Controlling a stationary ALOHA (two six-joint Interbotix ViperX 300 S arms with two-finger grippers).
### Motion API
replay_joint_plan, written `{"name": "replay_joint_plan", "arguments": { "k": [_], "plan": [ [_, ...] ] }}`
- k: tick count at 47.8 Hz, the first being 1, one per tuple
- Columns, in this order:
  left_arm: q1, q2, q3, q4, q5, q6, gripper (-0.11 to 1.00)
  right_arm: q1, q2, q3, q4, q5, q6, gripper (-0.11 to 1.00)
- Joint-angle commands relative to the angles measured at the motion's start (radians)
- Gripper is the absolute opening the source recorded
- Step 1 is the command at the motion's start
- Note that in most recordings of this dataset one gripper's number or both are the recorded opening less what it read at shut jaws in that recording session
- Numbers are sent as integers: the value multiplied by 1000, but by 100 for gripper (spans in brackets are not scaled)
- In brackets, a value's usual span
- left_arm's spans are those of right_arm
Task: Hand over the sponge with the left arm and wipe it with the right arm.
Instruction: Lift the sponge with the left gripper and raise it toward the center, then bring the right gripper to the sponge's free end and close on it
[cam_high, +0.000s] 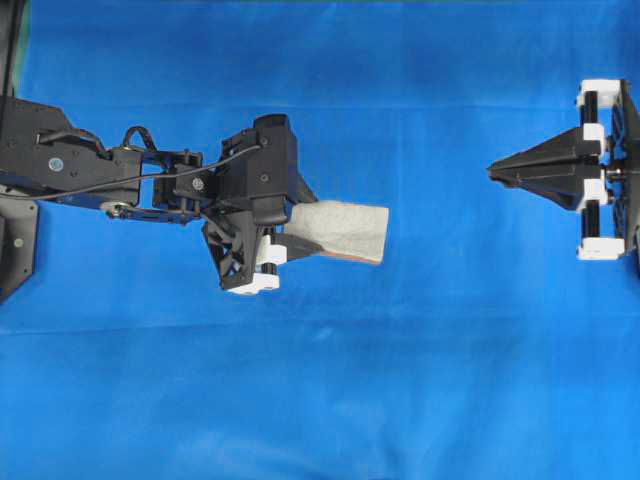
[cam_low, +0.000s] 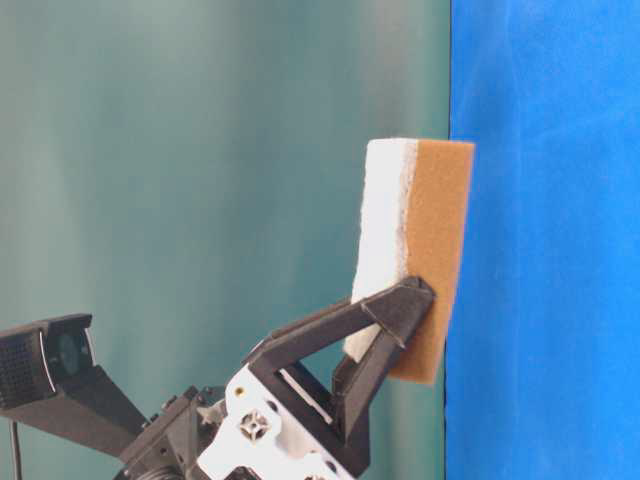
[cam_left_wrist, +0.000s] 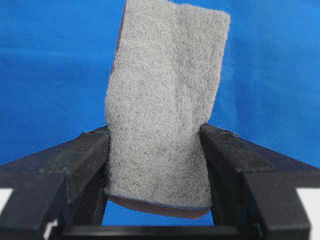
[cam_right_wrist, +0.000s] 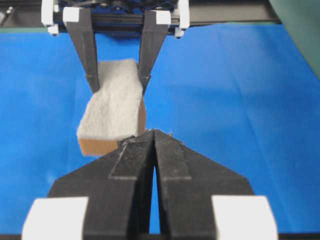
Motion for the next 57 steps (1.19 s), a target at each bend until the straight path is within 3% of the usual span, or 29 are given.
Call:
{"name": "replay_joint_plan", "arguments": {
  "k": [1, 15, 24, 28, 39, 57],
  "plan": [
    [2, -26, 3, 3, -9, 2, 48, 8, 26, -44, 5, -11, 15, 2],
    [2, -26, 5, 3, -9, 2, 48, 69, 178, -146, 5, -6, 35, 5],
    [2, -26, 5, 3, -9, 2, 47, 83, 314, -219, 6, -11, 49, 59],
    [2, -26, 5, 3, -9, 2, 46, 83, 383, -262, 11, -9, 55, 73],
    [2, -26, 5, 3, -6, -3, 45, 87, 505, -351, 26, 9, 55, 75],
    [8, -26, 5, 3, -5, -3, 45, 89, 557, -383, 28, 28, 55, 76]
  ]
}}
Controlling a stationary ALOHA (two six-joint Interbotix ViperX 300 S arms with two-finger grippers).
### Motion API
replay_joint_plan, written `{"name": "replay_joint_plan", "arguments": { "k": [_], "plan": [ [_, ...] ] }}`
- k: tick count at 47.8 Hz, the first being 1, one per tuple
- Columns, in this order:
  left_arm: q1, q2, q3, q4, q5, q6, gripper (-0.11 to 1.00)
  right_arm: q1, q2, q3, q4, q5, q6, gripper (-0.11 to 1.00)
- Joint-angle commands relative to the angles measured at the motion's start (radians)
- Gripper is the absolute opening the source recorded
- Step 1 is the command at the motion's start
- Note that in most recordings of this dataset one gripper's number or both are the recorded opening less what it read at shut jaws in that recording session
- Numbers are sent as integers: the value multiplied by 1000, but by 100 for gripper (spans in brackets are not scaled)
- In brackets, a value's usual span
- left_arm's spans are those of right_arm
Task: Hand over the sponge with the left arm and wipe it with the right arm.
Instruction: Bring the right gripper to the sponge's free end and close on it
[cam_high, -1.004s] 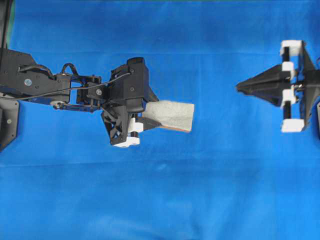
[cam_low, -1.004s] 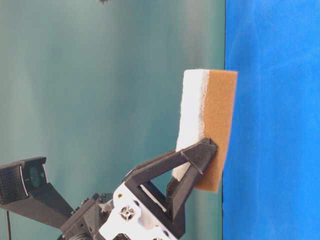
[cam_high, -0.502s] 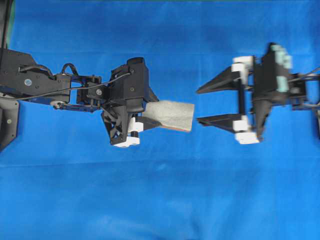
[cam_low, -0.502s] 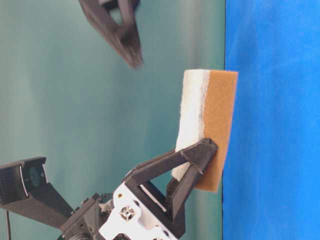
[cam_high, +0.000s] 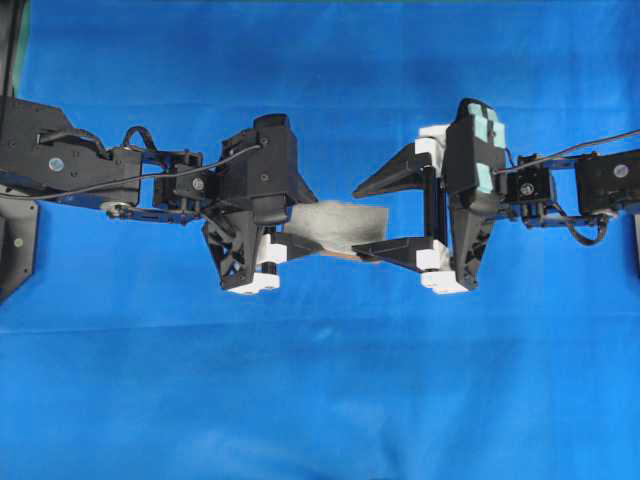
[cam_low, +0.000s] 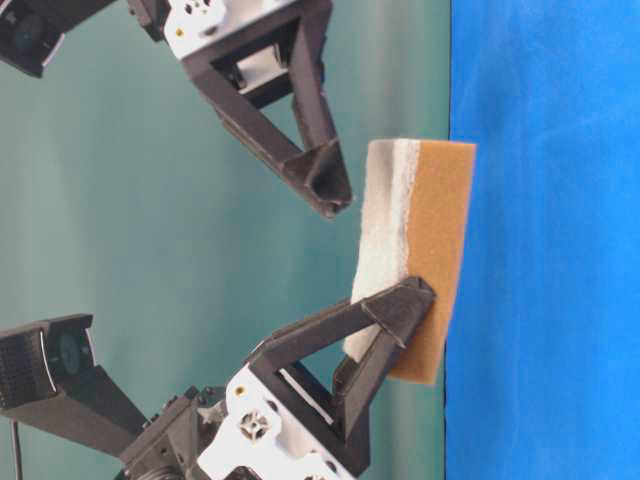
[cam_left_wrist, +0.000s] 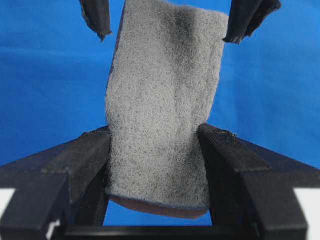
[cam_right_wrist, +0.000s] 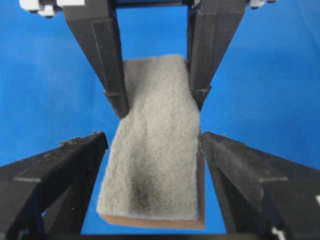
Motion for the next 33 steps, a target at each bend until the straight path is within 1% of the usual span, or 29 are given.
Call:
{"name": "replay_joint_plan", "arguments": {
  "k": [1, 14, 24, 33],
  "plan": [
    [6, -26, 5, 0, -5, 0, 45, 2, -5, -26, 3, -2, 2, 75],
    [8, -26, 3, 2, -5, 0, 46, -9, 71, -35, 26, 20, 2, 76],
    [8, -26, 3, 2, -5, 0, 45, -9, 120, -55, 26, 32, 2, 76],
    [8, -26, 5, 2, -5, 2, 45, -9, 121, -58, 23, 29, -6, 75]
  ]
}}
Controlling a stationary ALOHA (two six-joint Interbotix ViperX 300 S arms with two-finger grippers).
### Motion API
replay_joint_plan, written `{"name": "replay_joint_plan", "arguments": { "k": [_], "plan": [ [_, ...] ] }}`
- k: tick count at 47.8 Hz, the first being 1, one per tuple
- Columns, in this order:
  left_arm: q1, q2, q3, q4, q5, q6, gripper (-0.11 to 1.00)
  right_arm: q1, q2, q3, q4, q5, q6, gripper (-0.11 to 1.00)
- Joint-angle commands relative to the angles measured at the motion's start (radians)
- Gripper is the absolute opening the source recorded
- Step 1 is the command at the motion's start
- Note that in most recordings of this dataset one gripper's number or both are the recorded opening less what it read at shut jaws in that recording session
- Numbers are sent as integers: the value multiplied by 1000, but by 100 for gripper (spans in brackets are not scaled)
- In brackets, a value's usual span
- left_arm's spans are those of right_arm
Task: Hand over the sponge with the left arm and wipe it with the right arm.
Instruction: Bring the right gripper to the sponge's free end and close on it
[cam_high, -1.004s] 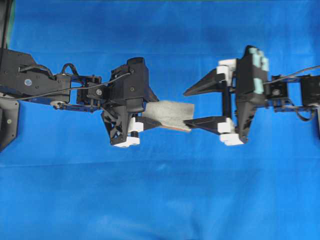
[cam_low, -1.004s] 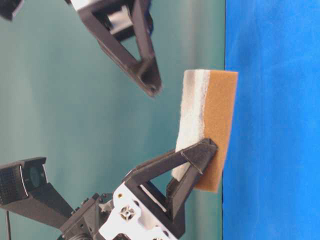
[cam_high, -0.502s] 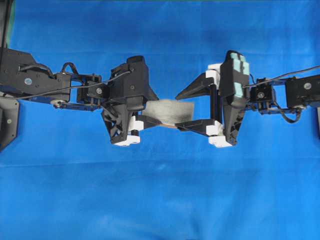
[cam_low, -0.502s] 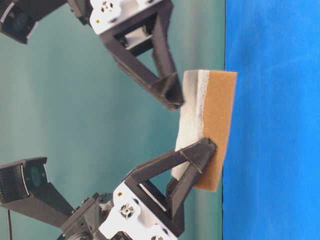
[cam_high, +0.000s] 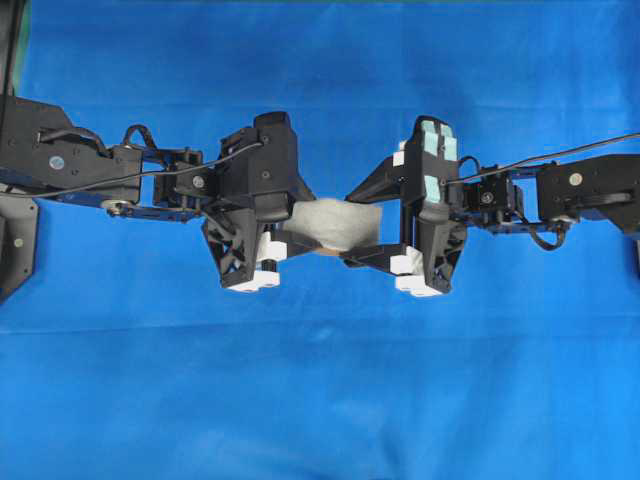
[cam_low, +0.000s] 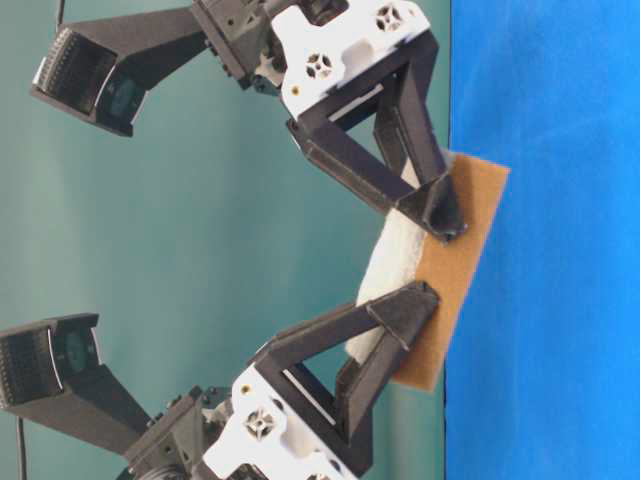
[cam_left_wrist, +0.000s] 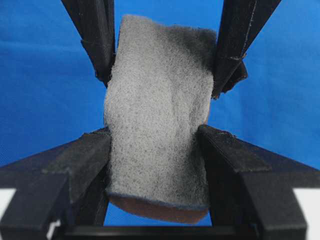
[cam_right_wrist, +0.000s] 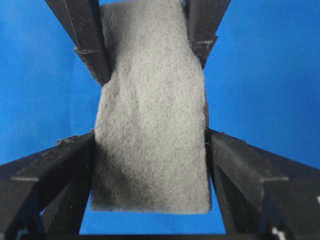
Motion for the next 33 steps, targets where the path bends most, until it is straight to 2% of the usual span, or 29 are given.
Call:
{"name": "replay_joint_plan", "arguments": {
  "k": [1, 4, 7, 11, 16, 21, 23, 26, 29, 33],
  "plan": [
    [2, -26, 3, 2, -6, 3, 46, -3, -9, -21, 0, -5, -6, 75],
    [2, -26, 3, 2, -6, 3, 45, -2, -9, -26, -8, -6, -9, 73],
    [2, -26, 2, 2, -6, 2, 45, -2, -11, -31, -12, -2, -11, 66],
    [2, -26, 3, 0, -8, 3, 45, -2, -14, -31, -20, 2, -14, 48],
    [2, -26, 5, 2, -11, -2, 38, -2, -21, -31, -21, 17, -14, 25],
    [2, -29, 6, 2, -21, 3, 37, -2, -28, -31, -21, 38, -11, 24],
    [2, -34, 11, 0, -29, 5, 45, -2, -31, -31, -21, 46, -11, 24],
    [2, -43, 21, 2, -38, 9, 65, 0, -35, -29, -21, 55, -11, 24],
    [2, -58, 35, 2, -51, 14, 80, 2, -40, -28, -21, 61, -9, 24],
    [2, -89, 60, 2, -67, 14, 92, 5, -48, -25, -21, 67, -9, 24]
  ]
}}
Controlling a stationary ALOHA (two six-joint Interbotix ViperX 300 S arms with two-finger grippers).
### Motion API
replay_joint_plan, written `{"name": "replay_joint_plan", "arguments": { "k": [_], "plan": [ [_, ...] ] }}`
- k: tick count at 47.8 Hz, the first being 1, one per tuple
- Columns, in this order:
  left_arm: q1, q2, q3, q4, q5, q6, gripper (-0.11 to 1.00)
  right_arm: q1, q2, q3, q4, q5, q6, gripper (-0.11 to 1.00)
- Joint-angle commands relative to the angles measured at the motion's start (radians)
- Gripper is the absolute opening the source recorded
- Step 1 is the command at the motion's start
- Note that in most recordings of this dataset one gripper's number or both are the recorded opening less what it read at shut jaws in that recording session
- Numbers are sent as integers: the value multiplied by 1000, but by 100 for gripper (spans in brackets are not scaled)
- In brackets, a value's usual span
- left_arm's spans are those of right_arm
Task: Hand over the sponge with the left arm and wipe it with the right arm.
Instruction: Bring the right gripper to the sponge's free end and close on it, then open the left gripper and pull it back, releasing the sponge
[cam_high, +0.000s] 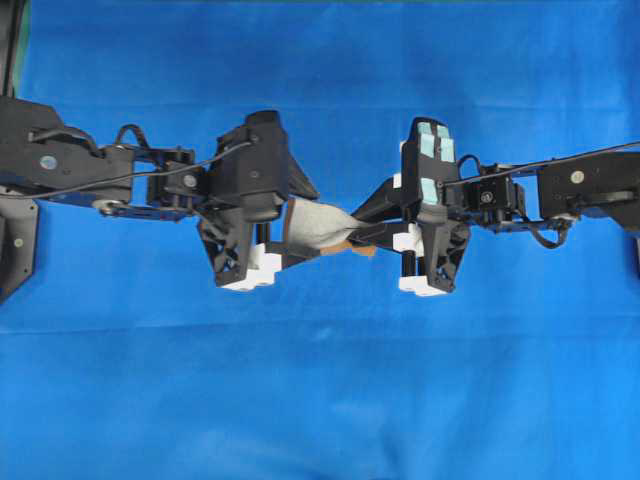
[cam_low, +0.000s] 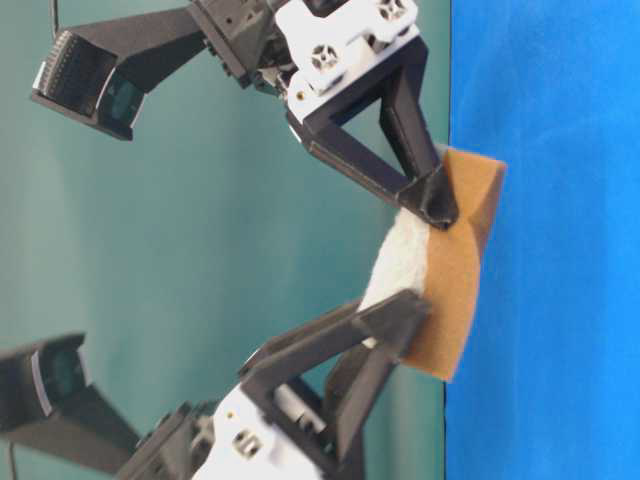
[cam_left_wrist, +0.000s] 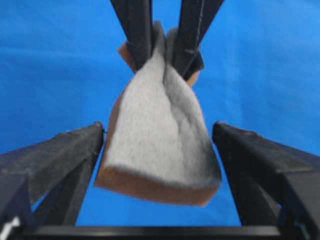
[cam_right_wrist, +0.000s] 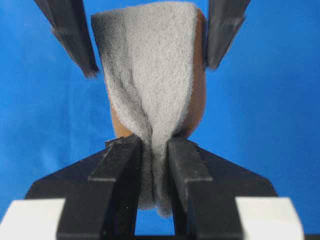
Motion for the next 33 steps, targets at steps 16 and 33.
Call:
{"name": "replay_joint_plan", "arguments": {
  "k": [16, 33],
  "plan": [
    [2, -244, 195, 2, -123, -14, 89, 17, -40, -9, -2, 41, 5, 24],
    [-6, -324, 264, 2, -192, -14, 89, 12, 6, -21, 0, 44, 9, 24]
  ]
}}
